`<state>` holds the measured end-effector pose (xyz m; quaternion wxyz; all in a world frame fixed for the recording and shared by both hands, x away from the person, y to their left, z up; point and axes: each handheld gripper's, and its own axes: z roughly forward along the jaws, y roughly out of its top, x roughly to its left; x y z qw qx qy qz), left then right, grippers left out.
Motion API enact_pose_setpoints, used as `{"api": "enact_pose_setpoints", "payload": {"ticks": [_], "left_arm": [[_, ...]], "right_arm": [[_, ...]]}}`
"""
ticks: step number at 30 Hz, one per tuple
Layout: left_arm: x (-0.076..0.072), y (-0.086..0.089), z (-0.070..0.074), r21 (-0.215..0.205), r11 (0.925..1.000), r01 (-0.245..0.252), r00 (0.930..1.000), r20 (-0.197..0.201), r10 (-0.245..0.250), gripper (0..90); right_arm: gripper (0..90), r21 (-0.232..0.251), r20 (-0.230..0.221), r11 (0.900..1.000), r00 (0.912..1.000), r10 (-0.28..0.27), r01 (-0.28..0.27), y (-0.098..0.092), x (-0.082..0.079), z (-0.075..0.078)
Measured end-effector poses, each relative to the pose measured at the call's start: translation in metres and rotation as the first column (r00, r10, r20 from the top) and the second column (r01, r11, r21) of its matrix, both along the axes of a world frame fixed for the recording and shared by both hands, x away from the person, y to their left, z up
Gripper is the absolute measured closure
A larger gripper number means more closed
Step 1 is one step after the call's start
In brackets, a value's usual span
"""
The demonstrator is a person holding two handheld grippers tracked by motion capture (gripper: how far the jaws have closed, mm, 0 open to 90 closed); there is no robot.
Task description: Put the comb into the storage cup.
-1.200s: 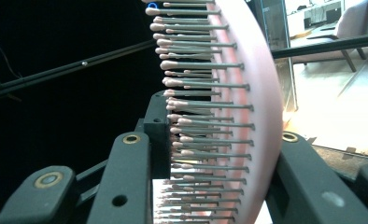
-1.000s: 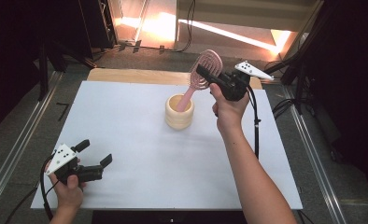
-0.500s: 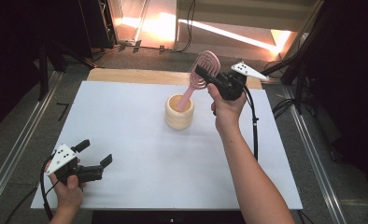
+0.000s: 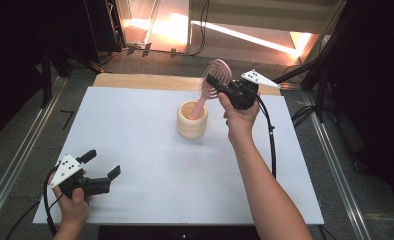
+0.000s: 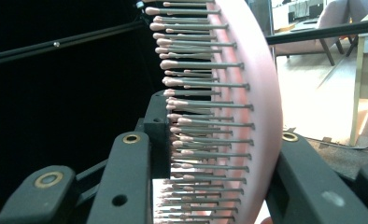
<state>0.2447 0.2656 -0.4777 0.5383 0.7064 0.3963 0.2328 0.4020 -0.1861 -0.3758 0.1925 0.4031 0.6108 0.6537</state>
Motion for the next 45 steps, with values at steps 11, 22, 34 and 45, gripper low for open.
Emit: {"api": "enact_pose_setpoints", "payload": {"ticks": [11, 22, 34, 45], "left_arm": [[0.000, 0.000, 0.000, 0.002, 1.0000, 0.001, 1.0000, 0.000, -0.001, 0.0], [0.000, 0.000, 0.000, 0.000, 1.0000, 0.001, 1.0000, 0.002, -0.001, 0.0], [0.000, 0.000, 0.000, 0.001, 1.0000, 0.002, 1.0000, 0.002, -0.002, 0.0], [0.000, 0.000, 0.000, 0.002, 1.0000, 0.003, 1.0000, 0.001, -0.003, 0.0]], "right_arm": [[62.4, 0.002, -0.038, 1.000, 0.9992, -0.010, 0.010, 0.001, 0.004, -0.020], [62.4, -0.006, -0.065, 1.000, 0.9977, -0.016, 0.016, 0.003, 0.005, -0.035], [62.4, -0.008, -0.090, 1.000, 0.9958, -0.015, 0.014, 0.007, 0.007, -0.046], [62.3, 0.017, -0.127, 1.000, 0.9917, -0.019, 0.021, 0.008, 0.009, -0.061]]}}
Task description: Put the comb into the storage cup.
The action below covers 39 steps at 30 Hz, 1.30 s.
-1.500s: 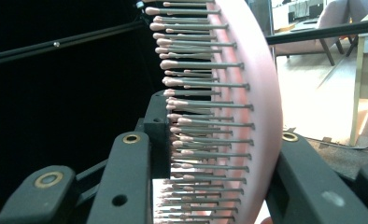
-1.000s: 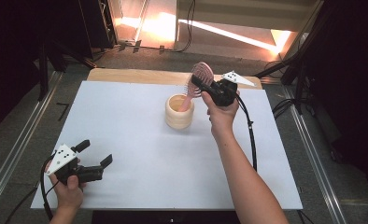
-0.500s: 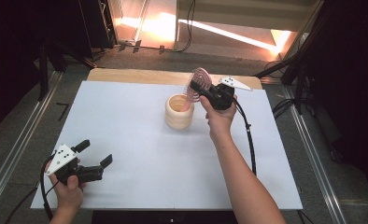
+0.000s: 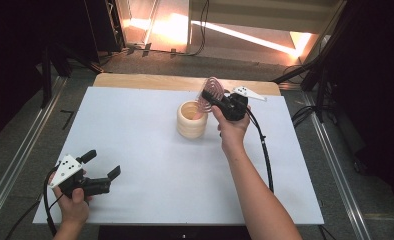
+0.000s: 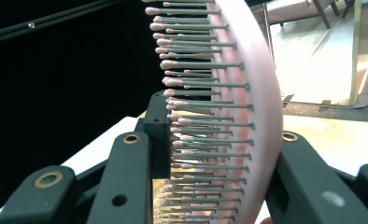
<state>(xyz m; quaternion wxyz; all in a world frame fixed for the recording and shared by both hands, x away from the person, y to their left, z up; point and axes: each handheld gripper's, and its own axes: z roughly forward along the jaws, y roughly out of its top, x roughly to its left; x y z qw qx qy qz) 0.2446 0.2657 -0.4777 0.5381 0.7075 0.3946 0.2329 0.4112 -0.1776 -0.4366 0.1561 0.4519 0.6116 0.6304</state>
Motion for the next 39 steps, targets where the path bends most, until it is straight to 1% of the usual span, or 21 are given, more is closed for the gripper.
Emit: {"api": "enact_pose_setpoints", "payload": {"ticks": [5, 10, 11, 13, 14, 15, 17, 20, 27, 31, 34, 39], "left_arm": [[0.000, 0.000, 0.000, 0.000, 1.0000, 0.000, 1.0000, -0.001, 0.000, 0.0], [0.000, 0.000, 0.000, 0.000, 1.0000, 0.001, 1.0000, -0.002, -0.001, 0.0], [0.000, 0.000, 0.000, -0.001, 1.0000, 0.001, 1.0000, -0.002, -0.001, 0.0], [0.000, -0.001, 0.000, -0.004, 1.0000, 0.003, 1.0000, 0.000, -0.003, 0.0], [0.000, -0.001, 0.000, -0.003, 1.0000, 0.002, 1.0000, 0.000, -0.002, 0.0], [0.000, 0.000, 0.000, -0.003, 1.0000, 0.001, 1.0000, 0.000, -0.001, 0.0], [0.000, 0.000, 0.000, -0.002, 1.0000, 0.001, 1.0000, 0.000, -0.001, 0.0], [0.000, -0.001, 0.000, -0.001, 1.0000, 0.000, 1.0000, -0.003, 0.000, 0.0], [0.000, -0.001, 0.000, 0.003, 1.0000, 0.001, 1.0000, 0.000, -0.001, 0.0], [0.000, -0.001, -0.001, 0.002, 1.0000, 0.001, 1.0000, 0.001, -0.001, 0.0], [0.000, -0.001, -0.001, 0.002, 1.0000, 0.001, 1.0000, 0.001, -0.001, 0.0], [0.000, -0.001, -0.001, 0.001, 1.0000, 0.001, 1.0000, 0.001, -0.001, 0.0]], "right_arm": [[62.3, 0.015, -0.016, 1.000, 0.9999, -0.005, 0.005, 0.001, 0.001, -0.005], [62.2, 0.024, -0.020, 1.000, 0.9998, -0.011, 0.011, 0.002, 0.002, -0.006], [61.8, 0.027, -0.035, 0.999, 0.9992, -0.018, 0.019, 0.001, 0.002, -0.006], [61.5, 0.026, -0.039, 0.999, 0.9990, -0.021, 0.022, 0.000, 0.002, -0.006], [61.1, 0.031, -0.051, 0.999, 0.9985, -0.021, 0.023, -0.001, 0.002, -0.007], [60.5, 0.034, -0.054, 0.999, 0.9984, -0.019, 0.021, -0.002, 0.002, -0.007], [56.6, 0.031, -0.058, 0.999, 0.9982, -0.014, 0.016, -0.005, 0.001, -0.007], [54.3, 0.022, -0.062, 1.000, 0.9981, -0.008, 0.009, -0.006, 0.000, -0.006], [40.4, -0.028, -0.067, 1.000, 0.9978, -0.001, -0.001, -0.010, -0.004, -0.004], [33.0, -0.048, -0.060, 0.999, 0.9982, 0.001, -0.004, -0.013, -0.008, -0.005], [27.4, -0.081, -0.053, 0.997, 0.9986, -0.005, 0.000, -0.014, -0.012, -0.004], [17.4, -0.105, -0.045, 0.994, 0.9990, -0.006, 0.001, -0.018, -0.016, -0.002]]}}
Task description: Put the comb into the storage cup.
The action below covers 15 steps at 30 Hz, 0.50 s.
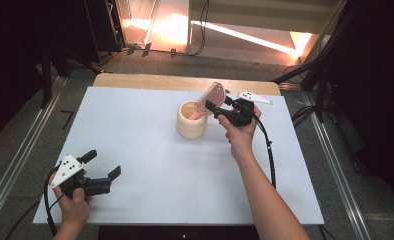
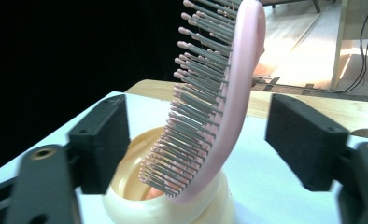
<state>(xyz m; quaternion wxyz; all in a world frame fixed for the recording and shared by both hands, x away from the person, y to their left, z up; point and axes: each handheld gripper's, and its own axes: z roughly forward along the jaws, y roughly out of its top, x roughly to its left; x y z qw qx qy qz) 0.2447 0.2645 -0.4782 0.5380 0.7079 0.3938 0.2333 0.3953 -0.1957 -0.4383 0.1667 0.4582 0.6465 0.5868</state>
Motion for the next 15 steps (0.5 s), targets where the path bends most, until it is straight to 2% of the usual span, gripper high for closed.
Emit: {"api": "enact_pose_setpoints", "payload": {"ticks": [2, 9, 10, 13, 15], "left_arm": [[0.000, 0.000, 0.000, 0.001, 1.0000, 0.000, 1.0000, 0.000, 0.000, 0.0], [0.000, 0.000, 0.000, 0.001, 1.0000, 0.000, 1.0000, 0.000, 0.000, 0.0], [0.000, 0.000, 0.000, 0.001, 1.0000, 0.000, 1.0000, 0.000, 0.000, 0.0], [0.000, 0.000, 0.000, 0.000, 1.0000, 0.000, 1.0000, 0.000, 0.000, 0.0], [0.000, 0.000, 0.000, 0.000, 1.0000, 0.001, 1.0000, 0.001, -0.001, 0.0]], "right_arm": [[11.0, -0.020, 0.019, 1.000, 0.9998, 0.006, -0.005, -0.002, -0.004, 0.001], [6.7, -0.052, 0.049, 0.998, 0.9983, 0.033, -0.030, -0.003, -0.015, 0.001], [0.3, -0.058, 0.055, 0.998, 0.9979, 0.034, -0.030, -0.004, -0.016, 0.001], [0.0, -0.049, 0.056, 0.998, 0.9970, 0.053, -0.051, -0.007, -0.020, 0.000], [0.0, -0.058, 0.057, 0.997, 0.9972, 0.048, -0.045, -0.009, -0.023, -0.001]]}}
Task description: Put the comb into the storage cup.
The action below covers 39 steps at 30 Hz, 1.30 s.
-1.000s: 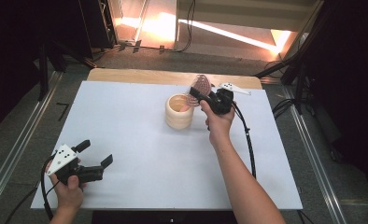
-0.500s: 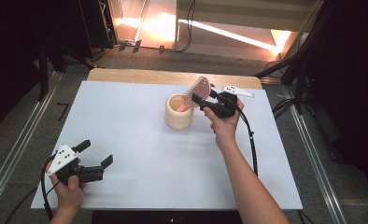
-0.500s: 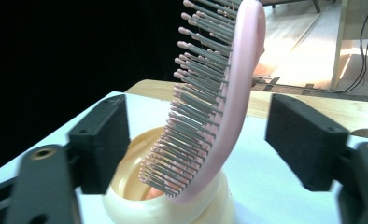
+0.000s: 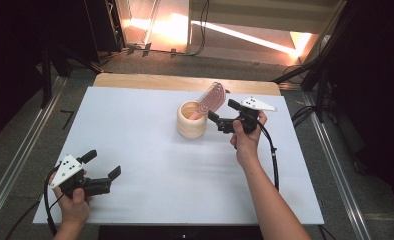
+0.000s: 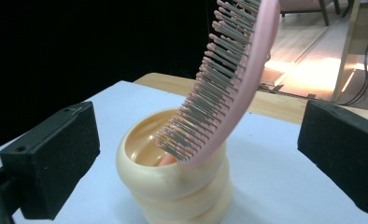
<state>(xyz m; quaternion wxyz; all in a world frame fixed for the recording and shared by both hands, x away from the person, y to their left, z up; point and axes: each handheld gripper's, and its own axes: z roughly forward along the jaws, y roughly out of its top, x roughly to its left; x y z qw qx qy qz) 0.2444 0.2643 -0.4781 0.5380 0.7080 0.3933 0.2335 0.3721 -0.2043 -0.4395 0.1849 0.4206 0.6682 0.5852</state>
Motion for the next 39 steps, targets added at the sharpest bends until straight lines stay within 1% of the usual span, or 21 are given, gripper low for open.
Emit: {"api": "enact_pose_setpoints", "payload": {"ticks": [6, 7, 12, 13, 18, 21, 23, 32, 39], "left_arm": [[0.000, 0.000, 0.000, 0.002, 1.0000, 0.001, 1.0000, 0.000, -0.001, 0.0], [0.000, 0.000, 0.000, 0.001, 1.0000, 0.001, 1.0000, 0.001, -0.001, 0.0], [0.000, 0.000, 0.000, 0.003, 1.0000, 0.001, 1.0000, 0.000, -0.001, 0.0], [0.000, 0.000, 0.000, 0.003, 1.0000, 0.001, 1.0000, 0.000, -0.001, 0.0], [0.000, 0.000, 0.000, 0.005, 1.0000, 0.001, 1.0000, 0.000, -0.001, 0.0], [0.000, 0.000, 0.000, 0.005, 1.0000, 0.001, 1.0000, 0.000, -0.001, 0.0], [0.000, 0.000, 0.000, 0.005, 1.0000, 0.002, 1.0000, 0.000, -0.002, 0.0], [0.000, -0.001, 0.000, 0.006, 1.0000, 0.003, 1.0000, 0.001, -0.003, 0.0], [0.000, -0.001, 0.000, 0.005, 1.0000, 0.005, 1.0000, 0.002, -0.005, 0.0]], "right_arm": [[0.0, -0.004, 0.007, 1.000, 1.0000, -0.003, 0.003, -0.007, -0.009, -0.003], [0.0, -0.006, 0.013, 1.000, 0.9999, 0.000, 0.001, -0.008, -0.009, -0.003], [0.0, -0.021, 0.018, 1.000, 0.9998, -0.002, 0.003, -0.014, -0.017, -0.006], [0.0, -0.017, 0.015, 1.000, 0.9999, -0.002, 0.003, -0.014, -0.018, -0.007], [0.0, -0.028, 0.025, 1.000, 0.9997, -0.006, 0.007, -0.020, -0.024, -0.008], [0.0, -0.027, 0.025, 1.000, 0.9997, -0.005, 0.006, -0.022, -0.028, -0.009], [0.0, -0.038, 0.023, 0.999, 0.9997, -0.004, 0.005, -0.025, -0.033, -0.010], [0.0, -0.049, 0.025, 0.999, 0.9997, -0.010, 0.011, -0.033, -0.043, -0.014], [0.0, -0.060, 0.033, 0.998, 0.9994, -0.015, 0.016, -0.040, -0.051, -0.015]]}}
